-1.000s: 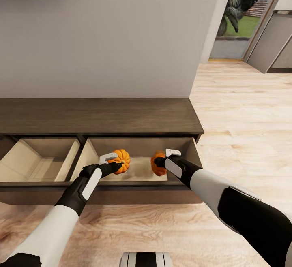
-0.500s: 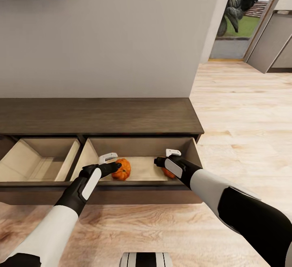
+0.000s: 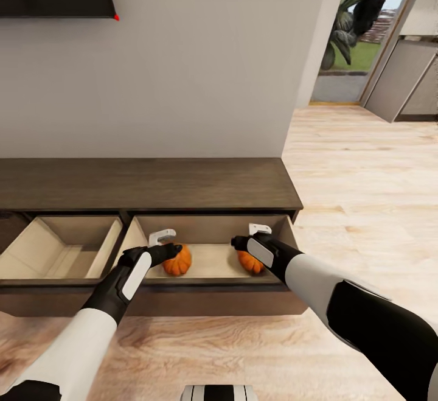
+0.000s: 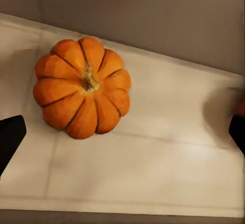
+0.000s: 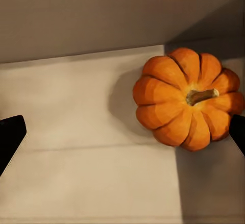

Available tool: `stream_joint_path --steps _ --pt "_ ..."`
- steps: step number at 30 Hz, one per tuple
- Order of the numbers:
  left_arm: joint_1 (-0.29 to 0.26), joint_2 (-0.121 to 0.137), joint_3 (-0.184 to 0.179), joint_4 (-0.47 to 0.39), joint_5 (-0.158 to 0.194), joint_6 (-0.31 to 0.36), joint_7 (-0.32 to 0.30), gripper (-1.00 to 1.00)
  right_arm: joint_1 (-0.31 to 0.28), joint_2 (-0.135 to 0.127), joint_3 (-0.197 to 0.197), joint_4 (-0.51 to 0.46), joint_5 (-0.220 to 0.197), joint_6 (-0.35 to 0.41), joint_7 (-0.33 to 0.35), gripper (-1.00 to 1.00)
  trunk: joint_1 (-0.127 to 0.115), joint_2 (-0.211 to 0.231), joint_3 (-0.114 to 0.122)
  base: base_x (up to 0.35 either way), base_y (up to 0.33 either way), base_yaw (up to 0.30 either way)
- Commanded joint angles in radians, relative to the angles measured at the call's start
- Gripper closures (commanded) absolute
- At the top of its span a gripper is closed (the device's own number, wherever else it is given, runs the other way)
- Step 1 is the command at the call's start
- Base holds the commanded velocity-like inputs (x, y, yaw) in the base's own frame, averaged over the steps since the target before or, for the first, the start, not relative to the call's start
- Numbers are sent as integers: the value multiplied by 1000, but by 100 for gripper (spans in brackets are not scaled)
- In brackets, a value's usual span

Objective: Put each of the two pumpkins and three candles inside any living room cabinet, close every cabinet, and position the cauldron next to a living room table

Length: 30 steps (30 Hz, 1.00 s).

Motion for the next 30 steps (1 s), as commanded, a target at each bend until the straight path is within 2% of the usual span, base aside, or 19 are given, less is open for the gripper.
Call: stream_joint_path --steps 1,8,13,15,20,30 --pt "0 0 -2 -2 9 3 9 -100 0 0 5 -1 -4 3 -6 -100 -1 0 3 0 0 0" --pt "0 -8 -4 -31 -1 45 20 -100 -1 0 5 1 -5 4 -6 -100 -4 2 30 0 0 0" --pt "0 -3 -1 -93 4 173 20 -100 -1 0 5 0 -5 15 -7 -100 -4 2 34 0 0 0" --pt "0 -4 1 -105 6 196 20 -100 -1 0 5 -1 -5 18 -7 -100 -5 2 42 0 0 0" --pt "0 -4 1 -113 8 220 19 -100 -1 0 5 -2 -6 21 -8 -100 -7 3 61 0 0 0" --pt "0 -4 1 -134 9 222 19 -100 -1 0 5 -7 -7 21 -9 -100 -12 6 100 -33 0 0"
